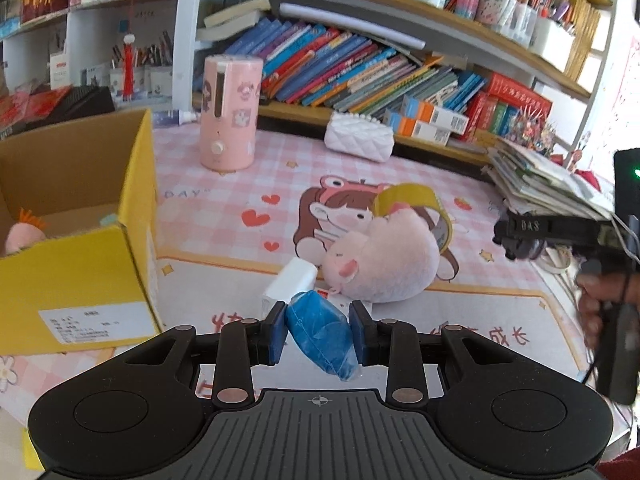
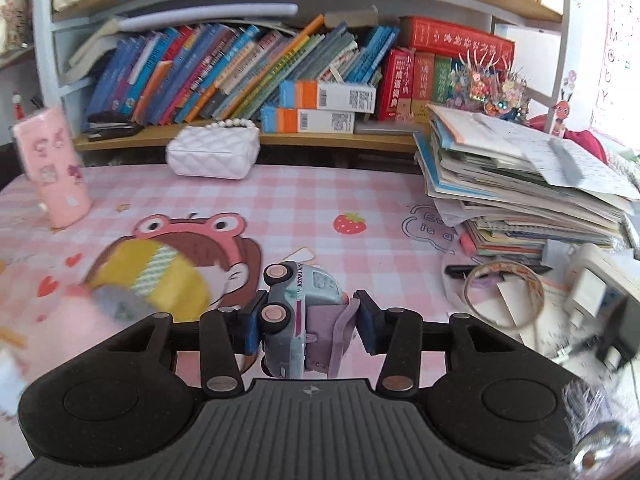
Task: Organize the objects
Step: 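Lift the pouch with the left gripper while the right carries the car toward the yellow box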
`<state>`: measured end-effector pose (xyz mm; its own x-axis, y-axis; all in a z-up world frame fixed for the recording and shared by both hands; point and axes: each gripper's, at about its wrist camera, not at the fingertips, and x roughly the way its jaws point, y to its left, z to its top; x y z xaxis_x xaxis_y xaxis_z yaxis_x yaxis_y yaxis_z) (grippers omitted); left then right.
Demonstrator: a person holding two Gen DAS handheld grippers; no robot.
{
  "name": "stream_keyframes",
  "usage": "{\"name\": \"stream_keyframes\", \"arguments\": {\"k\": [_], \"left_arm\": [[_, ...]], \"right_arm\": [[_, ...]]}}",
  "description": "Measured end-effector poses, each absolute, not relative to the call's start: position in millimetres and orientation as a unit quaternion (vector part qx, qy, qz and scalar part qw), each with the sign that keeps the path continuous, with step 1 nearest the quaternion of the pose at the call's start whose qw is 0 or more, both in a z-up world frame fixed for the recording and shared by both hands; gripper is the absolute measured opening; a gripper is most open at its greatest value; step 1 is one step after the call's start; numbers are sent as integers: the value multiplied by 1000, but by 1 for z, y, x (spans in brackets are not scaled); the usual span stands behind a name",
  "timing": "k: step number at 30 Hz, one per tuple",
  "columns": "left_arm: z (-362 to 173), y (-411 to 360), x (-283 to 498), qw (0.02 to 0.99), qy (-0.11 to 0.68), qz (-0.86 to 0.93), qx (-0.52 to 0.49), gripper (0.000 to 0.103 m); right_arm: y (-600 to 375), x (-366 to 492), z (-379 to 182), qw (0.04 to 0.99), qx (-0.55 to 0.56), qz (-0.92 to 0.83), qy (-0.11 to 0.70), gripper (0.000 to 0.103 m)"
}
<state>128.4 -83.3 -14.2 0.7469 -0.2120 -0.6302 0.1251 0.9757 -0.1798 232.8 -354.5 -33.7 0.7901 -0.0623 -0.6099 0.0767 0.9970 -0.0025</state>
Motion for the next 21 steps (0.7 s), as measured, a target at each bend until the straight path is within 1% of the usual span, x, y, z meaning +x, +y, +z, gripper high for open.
{"name": "stream_keyframes", "arguments": {"k": [6, 11, 21], "left_arm": [[-2, -60, 112, 941, 320, -86, -66, 31], [1, -32, 94, 943, 317, -72, -73, 31], [0, 32, 48, 939, 323, -40, -109, 31]], "right_arm": [[-322, 183, -20, 943, 31, -26, 329, 43], [-286, 149, -12, 938, 41, -1, 345, 43], [-196, 85, -1, 936, -14, 75, 345, 43]]}}
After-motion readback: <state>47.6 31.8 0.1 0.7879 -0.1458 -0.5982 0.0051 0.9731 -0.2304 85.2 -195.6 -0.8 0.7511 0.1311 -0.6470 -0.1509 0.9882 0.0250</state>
